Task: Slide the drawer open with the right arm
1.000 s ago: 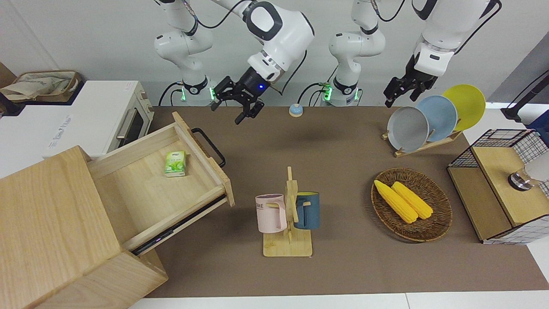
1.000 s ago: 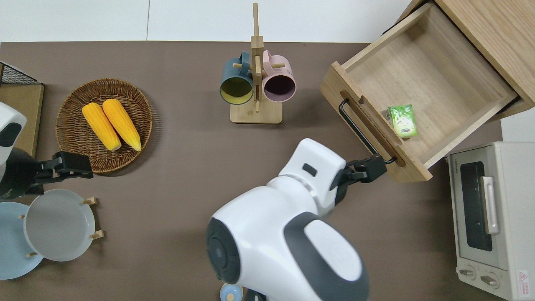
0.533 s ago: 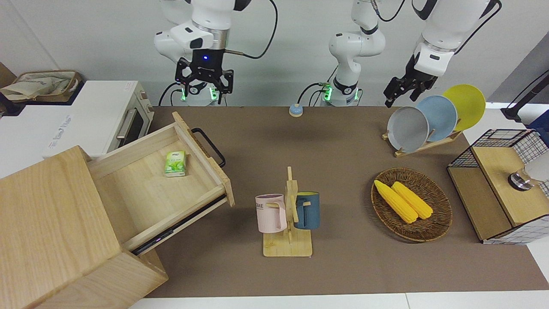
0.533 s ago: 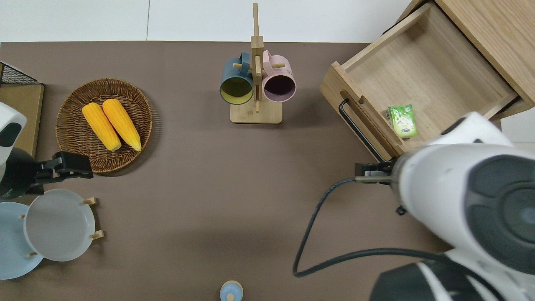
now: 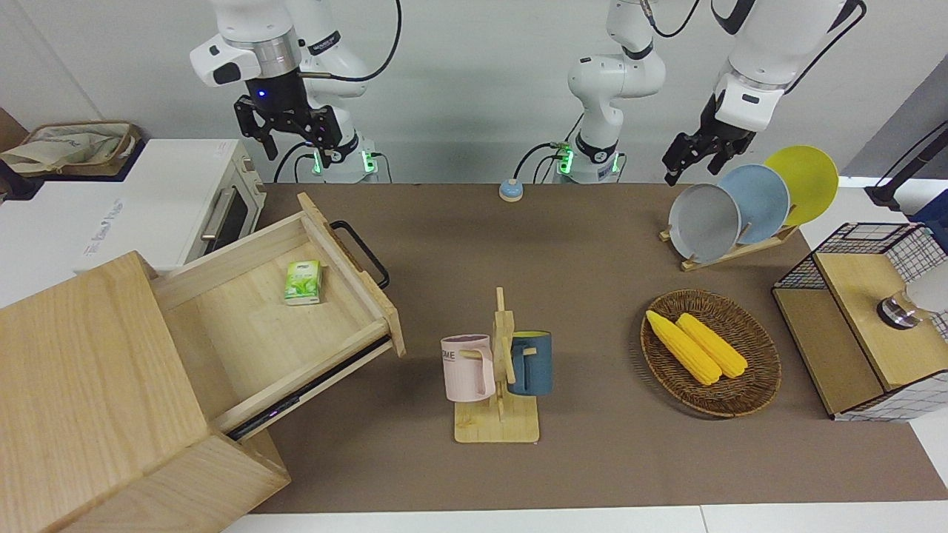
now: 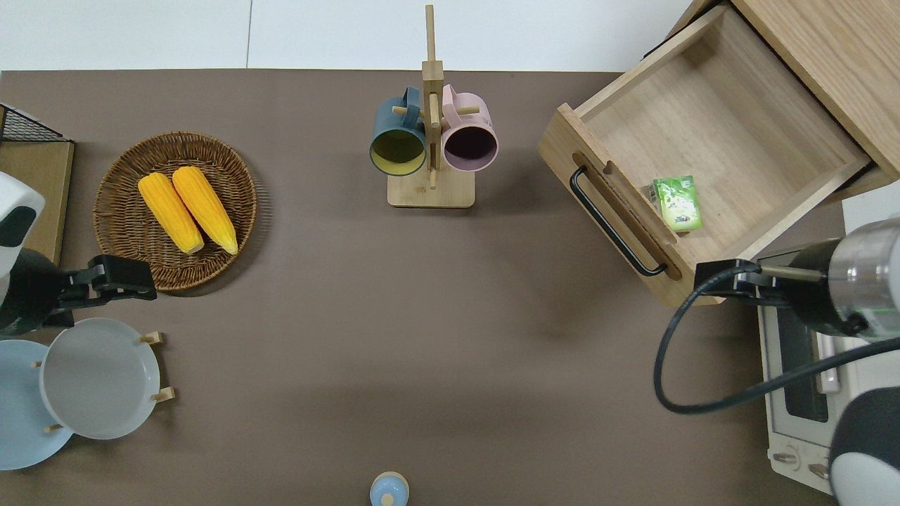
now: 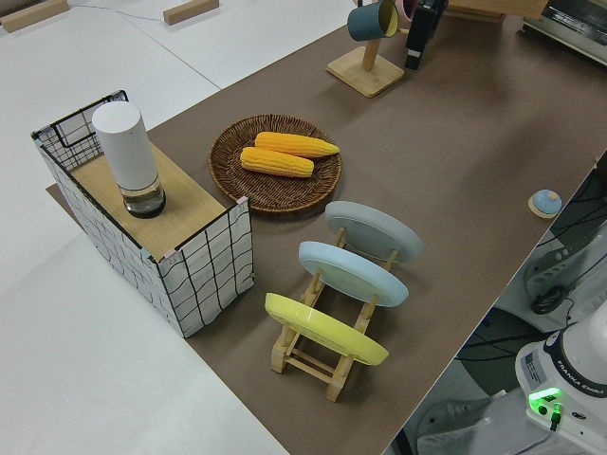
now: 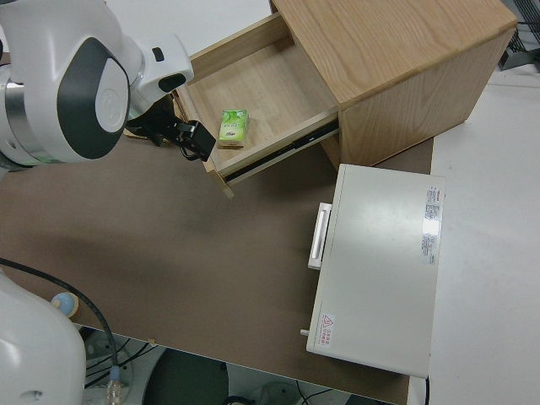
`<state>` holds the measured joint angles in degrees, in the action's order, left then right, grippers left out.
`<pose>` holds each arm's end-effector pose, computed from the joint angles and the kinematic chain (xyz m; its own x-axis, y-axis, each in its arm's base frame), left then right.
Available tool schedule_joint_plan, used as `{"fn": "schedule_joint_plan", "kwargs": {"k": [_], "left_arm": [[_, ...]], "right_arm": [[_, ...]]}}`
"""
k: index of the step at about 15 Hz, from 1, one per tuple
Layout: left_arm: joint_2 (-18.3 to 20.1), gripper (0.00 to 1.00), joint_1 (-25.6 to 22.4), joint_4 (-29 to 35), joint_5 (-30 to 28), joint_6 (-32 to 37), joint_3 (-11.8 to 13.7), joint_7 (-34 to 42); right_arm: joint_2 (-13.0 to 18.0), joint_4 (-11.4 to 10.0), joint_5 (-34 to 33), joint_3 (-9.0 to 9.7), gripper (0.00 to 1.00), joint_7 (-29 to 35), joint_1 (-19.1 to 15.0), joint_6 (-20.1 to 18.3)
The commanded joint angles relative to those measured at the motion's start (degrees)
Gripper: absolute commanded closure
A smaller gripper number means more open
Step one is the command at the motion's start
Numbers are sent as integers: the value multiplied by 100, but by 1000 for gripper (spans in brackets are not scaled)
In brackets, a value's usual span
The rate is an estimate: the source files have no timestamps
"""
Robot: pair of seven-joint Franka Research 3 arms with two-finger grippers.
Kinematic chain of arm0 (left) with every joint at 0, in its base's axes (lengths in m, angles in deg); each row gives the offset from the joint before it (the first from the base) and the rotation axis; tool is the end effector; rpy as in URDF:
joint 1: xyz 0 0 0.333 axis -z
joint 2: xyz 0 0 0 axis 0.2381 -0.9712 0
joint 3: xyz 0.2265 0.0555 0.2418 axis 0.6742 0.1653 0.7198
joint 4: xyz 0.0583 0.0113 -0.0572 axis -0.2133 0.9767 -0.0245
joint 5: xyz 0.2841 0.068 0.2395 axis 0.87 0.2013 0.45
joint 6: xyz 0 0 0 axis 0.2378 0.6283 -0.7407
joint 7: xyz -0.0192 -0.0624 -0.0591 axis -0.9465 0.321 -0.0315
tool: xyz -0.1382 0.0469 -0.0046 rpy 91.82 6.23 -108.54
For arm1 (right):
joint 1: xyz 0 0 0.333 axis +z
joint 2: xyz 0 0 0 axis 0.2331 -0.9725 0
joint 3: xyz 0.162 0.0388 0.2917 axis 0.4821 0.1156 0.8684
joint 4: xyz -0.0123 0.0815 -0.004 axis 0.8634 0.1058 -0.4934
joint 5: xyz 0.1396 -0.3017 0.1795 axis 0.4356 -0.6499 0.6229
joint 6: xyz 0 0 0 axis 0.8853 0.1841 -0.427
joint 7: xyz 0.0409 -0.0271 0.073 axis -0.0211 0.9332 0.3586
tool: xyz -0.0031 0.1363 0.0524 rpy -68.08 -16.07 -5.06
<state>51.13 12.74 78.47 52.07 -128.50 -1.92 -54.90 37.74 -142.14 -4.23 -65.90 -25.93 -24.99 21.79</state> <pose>0.4927 -0.0334 0.6068 0.9604 0.2764 -0.0355 0.2773 -0.9605 0.0231 0.4878 0.0759 0.6344 0.9750 -0.2200 0.0314 -0.2202 -0.9754 0.0026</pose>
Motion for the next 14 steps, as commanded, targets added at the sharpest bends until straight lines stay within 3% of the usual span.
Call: {"fn": "schedule_joint_plan", "kwargs": {"k": [1,4,10,14], "left_arm": [[47,7,7,-21,-5,89,25,51],[47,7,7,-21,-5,97,25,51],[47,7,7,-21,-5,89,25,51],[47,7,7,-21,-5,97,25,60]], "right_arm": [[94,-106,367,-114,9,-465,-430,-81],[-2,-54,349,-114,9,-456,-536,-46],[-512,491,261,18,9,-421,-458,-98],[-521,509,156,-62,9,-386,-308,-90]]}}
